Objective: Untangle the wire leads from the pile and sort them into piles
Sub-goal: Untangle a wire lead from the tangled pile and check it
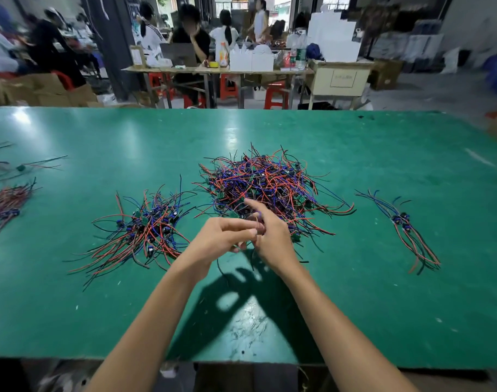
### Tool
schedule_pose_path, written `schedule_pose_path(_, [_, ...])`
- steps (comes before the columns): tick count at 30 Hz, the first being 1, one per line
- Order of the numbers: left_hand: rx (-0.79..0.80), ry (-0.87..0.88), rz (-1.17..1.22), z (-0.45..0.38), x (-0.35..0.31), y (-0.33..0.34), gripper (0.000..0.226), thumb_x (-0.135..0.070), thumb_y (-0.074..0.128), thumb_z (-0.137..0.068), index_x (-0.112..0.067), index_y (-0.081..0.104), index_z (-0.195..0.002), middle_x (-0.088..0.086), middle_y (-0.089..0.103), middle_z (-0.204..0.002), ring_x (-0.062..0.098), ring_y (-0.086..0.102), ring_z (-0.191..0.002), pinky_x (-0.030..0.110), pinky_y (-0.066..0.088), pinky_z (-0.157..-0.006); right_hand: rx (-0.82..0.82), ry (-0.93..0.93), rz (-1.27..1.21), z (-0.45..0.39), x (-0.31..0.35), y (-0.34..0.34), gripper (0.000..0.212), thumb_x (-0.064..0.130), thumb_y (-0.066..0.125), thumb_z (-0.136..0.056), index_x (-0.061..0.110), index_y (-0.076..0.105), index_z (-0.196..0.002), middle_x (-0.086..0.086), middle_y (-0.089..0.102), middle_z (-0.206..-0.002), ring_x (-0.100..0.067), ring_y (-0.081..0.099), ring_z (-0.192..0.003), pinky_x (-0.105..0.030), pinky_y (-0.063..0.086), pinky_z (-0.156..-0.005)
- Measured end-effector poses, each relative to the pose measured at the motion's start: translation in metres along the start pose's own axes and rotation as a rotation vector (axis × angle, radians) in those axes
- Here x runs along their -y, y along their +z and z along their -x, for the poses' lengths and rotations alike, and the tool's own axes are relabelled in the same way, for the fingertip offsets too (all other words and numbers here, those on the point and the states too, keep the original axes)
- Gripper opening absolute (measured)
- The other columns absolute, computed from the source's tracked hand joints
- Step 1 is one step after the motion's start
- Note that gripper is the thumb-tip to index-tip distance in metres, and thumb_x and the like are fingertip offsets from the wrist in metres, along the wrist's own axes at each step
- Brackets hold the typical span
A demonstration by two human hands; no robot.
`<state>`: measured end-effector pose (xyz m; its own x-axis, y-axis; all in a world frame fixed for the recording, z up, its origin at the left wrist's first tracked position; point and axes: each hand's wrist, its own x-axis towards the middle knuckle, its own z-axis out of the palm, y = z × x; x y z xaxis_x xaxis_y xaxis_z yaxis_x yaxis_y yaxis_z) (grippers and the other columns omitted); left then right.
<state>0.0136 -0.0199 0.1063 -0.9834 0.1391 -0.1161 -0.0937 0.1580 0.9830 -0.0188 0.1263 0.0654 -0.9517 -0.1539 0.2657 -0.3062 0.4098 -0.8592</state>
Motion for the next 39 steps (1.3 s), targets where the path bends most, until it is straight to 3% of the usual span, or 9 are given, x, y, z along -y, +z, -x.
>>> schedule_pose_path(2, [0.056, 0.018, -0.002, 0.003, 0.003, 0.0, 0.019, -0.014, 0.073, -0.09, -0.012, 0.079, -0.109, 0.002, 0.072, -0.082, 0.009, 0.054, -0.064, 0.015, 0.045, -0.063, -0.061, -0.056, -0.001, 0.0, -0.001, -0.001, 0.035, 0.018, 0.064, -0.084, 0.014, 0.075, -0.117, -0.002, 0.073, -0.1, 0.002, 0.062, -0.076, -0.009, 0.046, -0.074])
schedule_pose_path(5, [-0.011, 0.068, 0.042, 0.005, 0.011, 0.0, 0.017, -0.027, 0.075, -0.089, -0.019, 0.08, -0.103, 0.001, 0.075, -0.085, 0.008, 0.06, -0.067, 0.018, 0.049, -0.065, -0.18, 0.058, -0.14, 0.0, -0.009, -0.005, 0.019, 0.025, 0.062, -0.101, 0.019, 0.08, -0.101, 0.005, 0.076, -0.089, -0.005, 0.069, -0.081, -0.021, 0.053, -0.078])
schedule_pose_path(9, [-0.361, 0.229, -0.256, -0.002, 0.026, 0.006, 0.022, -0.026, 0.078, -0.087, -0.027, 0.072, -0.108, -0.011, 0.068, -0.101, -0.001, 0.059, -0.087, 0.021, 0.046, -0.077, -0.21, 0.225, -0.68, 0.005, -0.01, -0.016, 0.019, 0.019, 0.058, -0.102, 0.012, 0.075, -0.107, -0.003, 0.078, -0.094, -0.01, 0.073, -0.085, -0.021, 0.058, -0.078])
schedule_pose_path(14, [-0.269, 0.325, -0.541, -0.017, 0.027, 0.018, 0.046, -0.03, 0.07, -0.094, -0.028, 0.059, -0.138, -0.006, 0.055, -0.139, 0.013, 0.042, -0.131, 0.031, 0.031, -0.113, -0.181, 0.231, -0.838, 0.011, -0.003, -0.028, 0.016, 0.015, 0.058, -0.1, 0.016, 0.072, -0.11, -0.008, 0.078, -0.1, -0.016, 0.074, -0.089, -0.024, 0.059, -0.08])
schedule_pose_path(20, [-0.336, 0.368, -0.302, -0.03, 0.017, 0.032, 0.019, -0.017, 0.073, -0.092, -0.013, 0.072, -0.111, -0.005, 0.074, -0.102, 0.003, 0.067, -0.09, 0.017, 0.051, -0.086, -0.22, 0.19, -0.8, 0.01, 0.007, -0.041, 0.021, 0.011, 0.066, -0.096, 0.008, 0.069, -0.117, -0.015, 0.077, -0.104, -0.024, 0.075, -0.09, -0.027, 0.06, -0.077])
schedule_pose_path(25, [-0.244, 0.329, 0.039, -0.034, 0.009, 0.03, 0.02, -0.007, 0.077, -0.087, -0.013, 0.074, -0.106, 0.009, 0.076, -0.098, 0.014, 0.069, -0.085, 0.032, 0.059, -0.085, -0.272, 0.252, -0.911, 0.007, 0.008, -0.05, 0.022, 0.011, 0.068, -0.094, 0.013, 0.069, -0.116, -0.013, 0.078, -0.104, -0.018, 0.075, -0.086, -0.023, 0.058, -0.076])
schedule_pose_path(30, [-0.184, 0.35, 0.211, -0.032, -0.004, 0.024, 0.032, -0.004, 0.078, -0.084, -0.011, 0.073, -0.115, 0.01, 0.076, -0.092, 0.019, 0.073, -0.083, 0.02, 0.055, -0.078, -0.274, 0.272, -1.045, 0.002, 0.016, -0.055, 0.023, 0.008, 0.068, -0.092, 0.013, 0.068, -0.114, -0.01, 0.078, -0.096, -0.015, 0.075, -0.082, -0.022, 0.058, -0.077])
schedule_pose_path(35, [-0.143, 0.422, 0.083, -0.027, -0.016, 0.015, 0.035, -0.001, 0.08, -0.081, -0.014, 0.074, -0.113, -0.001, 0.077, -0.089, 0.01, 0.07, -0.08, 0.019, 0.054, -0.075, -0.32, 0.288, -1.171, -0.002, 0.026, -0.06, 0.018, 0.008, 0.067, -0.093, 0.017, 0.068, -0.109, -0.003, 0.079, -0.088, -0.008, 0.075, -0.075, -0.016, 0.057, -0.065])
schedule_pose_path(39, [-0.272, 0.436, -0.17, -0.025, -0.017, 0.014, 0.027, -0.008, 0.082, -0.081, -0.018, 0.077, -0.106, -0.006, 0.078, -0.08, 0.005, 0.073, -0.076, 0.015, 0.051, -0.069, -0.416, 0.301, -1.141, -0.001, 0.027, -0.058, 0.019, 0.008, 0.071, -0.091, 0.016, 0.067, -0.107, -0.004, 0.079, -0.086, -0.007, 0.074, -0.073, -0.015, 0.057, -0.064])
